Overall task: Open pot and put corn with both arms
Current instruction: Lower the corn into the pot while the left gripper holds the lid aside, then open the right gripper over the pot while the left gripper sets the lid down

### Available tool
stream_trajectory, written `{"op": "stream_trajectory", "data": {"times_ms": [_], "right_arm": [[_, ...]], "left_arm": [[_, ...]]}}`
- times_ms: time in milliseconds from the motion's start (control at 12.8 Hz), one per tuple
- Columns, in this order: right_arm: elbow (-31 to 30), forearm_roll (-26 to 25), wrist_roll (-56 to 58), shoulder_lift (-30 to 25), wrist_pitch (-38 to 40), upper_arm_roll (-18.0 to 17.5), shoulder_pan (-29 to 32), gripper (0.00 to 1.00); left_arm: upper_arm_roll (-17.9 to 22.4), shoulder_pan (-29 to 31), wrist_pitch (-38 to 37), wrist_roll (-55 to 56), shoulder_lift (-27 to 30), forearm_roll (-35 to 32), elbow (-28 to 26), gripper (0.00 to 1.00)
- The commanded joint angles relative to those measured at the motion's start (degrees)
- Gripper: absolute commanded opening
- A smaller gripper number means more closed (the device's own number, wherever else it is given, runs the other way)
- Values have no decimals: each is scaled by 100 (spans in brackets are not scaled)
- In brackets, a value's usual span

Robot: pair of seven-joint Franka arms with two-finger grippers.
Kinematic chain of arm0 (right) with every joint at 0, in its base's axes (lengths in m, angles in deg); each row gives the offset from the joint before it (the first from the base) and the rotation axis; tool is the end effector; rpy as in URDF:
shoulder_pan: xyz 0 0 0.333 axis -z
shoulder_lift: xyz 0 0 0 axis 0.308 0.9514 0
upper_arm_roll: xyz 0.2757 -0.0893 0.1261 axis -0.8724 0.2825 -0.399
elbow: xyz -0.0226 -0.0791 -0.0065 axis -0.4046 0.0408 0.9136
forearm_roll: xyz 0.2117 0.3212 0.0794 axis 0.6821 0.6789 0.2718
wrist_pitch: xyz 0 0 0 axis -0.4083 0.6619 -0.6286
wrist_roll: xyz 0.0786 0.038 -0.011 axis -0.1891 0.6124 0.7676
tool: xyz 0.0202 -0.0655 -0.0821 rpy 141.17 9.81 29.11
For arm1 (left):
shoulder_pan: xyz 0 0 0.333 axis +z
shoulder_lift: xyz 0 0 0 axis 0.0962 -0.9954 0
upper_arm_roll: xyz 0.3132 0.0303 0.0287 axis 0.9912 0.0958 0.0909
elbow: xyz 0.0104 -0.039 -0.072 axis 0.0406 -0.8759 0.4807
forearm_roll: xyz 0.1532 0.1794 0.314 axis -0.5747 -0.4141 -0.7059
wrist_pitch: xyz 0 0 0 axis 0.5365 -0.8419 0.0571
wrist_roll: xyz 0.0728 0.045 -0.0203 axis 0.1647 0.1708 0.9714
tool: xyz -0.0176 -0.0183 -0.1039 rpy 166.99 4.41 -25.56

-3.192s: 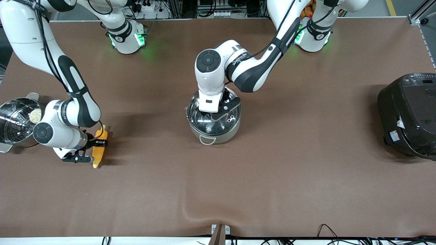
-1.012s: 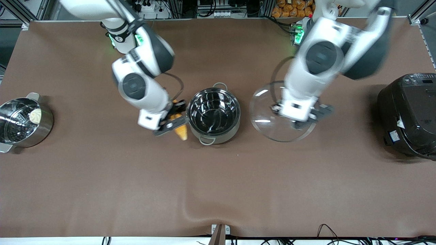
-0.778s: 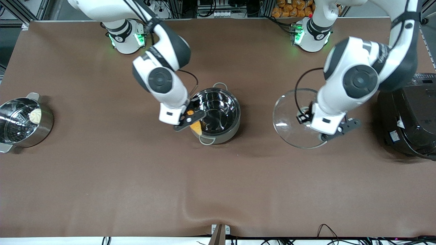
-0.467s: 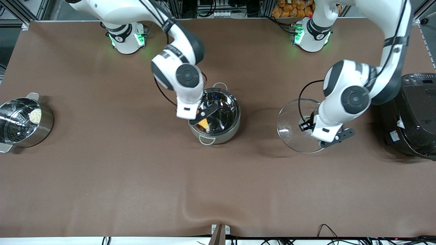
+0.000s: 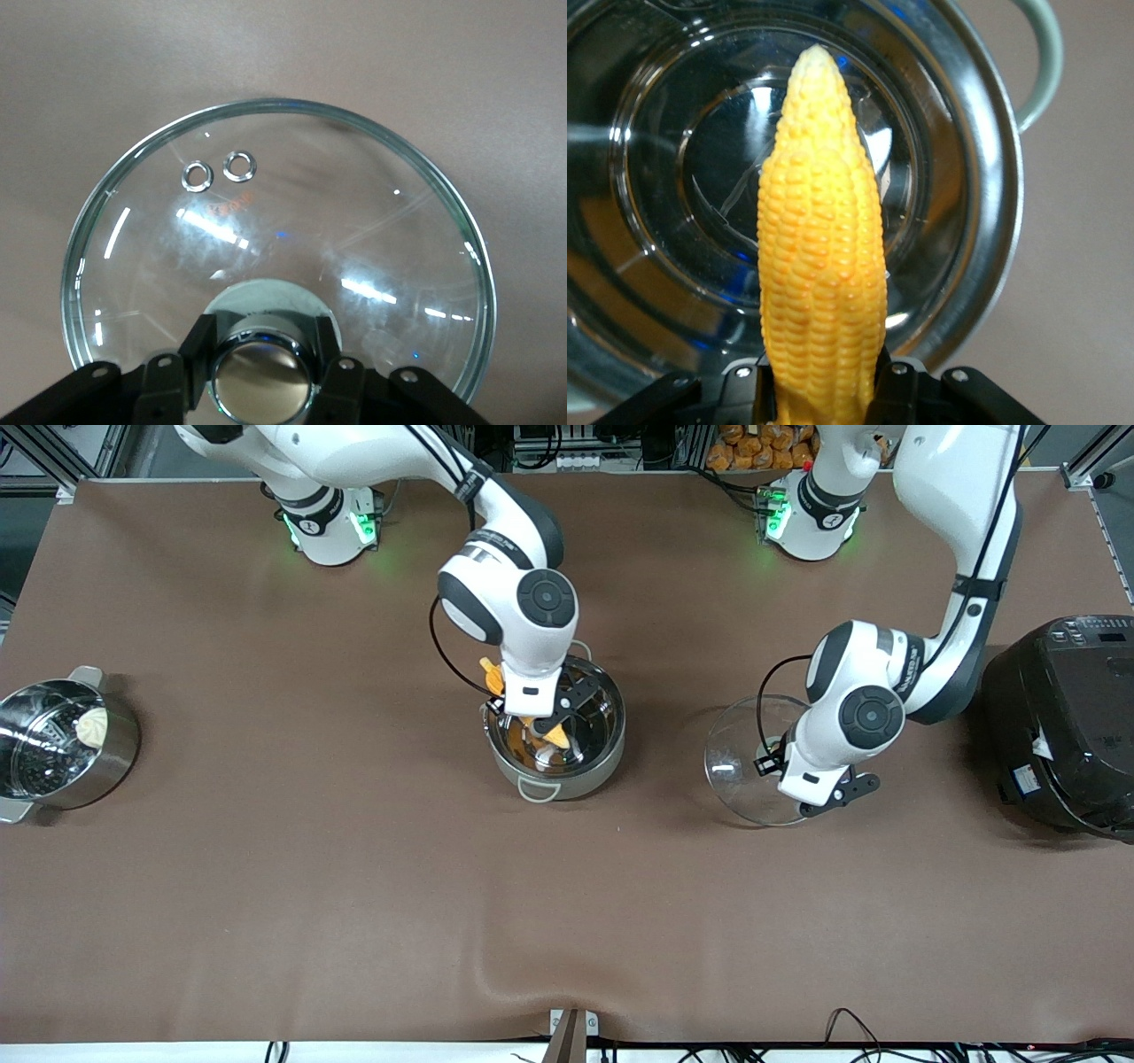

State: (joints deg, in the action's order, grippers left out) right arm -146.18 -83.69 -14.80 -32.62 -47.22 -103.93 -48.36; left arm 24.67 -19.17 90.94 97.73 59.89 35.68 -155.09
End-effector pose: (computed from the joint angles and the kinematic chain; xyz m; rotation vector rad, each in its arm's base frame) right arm 0.4832 0.4785 0.3154 2.7655 1.0925 -0.1984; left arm 0.5877 -0.1850 0.2677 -2.9960 -0.5677 0.2223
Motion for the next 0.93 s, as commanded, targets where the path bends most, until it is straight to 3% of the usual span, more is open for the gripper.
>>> {"op": "stream_trajectory", "data": {"times_ms": [0, 311, 701, 778, 856], "right_arm": [[337, -275, -187, 278, 82, 57, -157, 2], [531, -275, -195, 428, 56, 57, -210, 2], [531, -275, -291, 463, -58, 57, -324, 11], [531, -275, -388, 498, -76, 57, -341, 47], [531, -275, -511, 498, -76, 57, -359, 99]], "left_arm": [[-21, 20, 280, -73, -50, 94, -59, 0], [-21, 46, 562, -64, -235, 94, -147, 0], [-21, 20, 580, -3, -358, 94, -138, 0], [-21, 20, 554, 6, -358, 94, -138, 11], [-21, 20, 536, 15, -358, 94, -130, 54]]}}
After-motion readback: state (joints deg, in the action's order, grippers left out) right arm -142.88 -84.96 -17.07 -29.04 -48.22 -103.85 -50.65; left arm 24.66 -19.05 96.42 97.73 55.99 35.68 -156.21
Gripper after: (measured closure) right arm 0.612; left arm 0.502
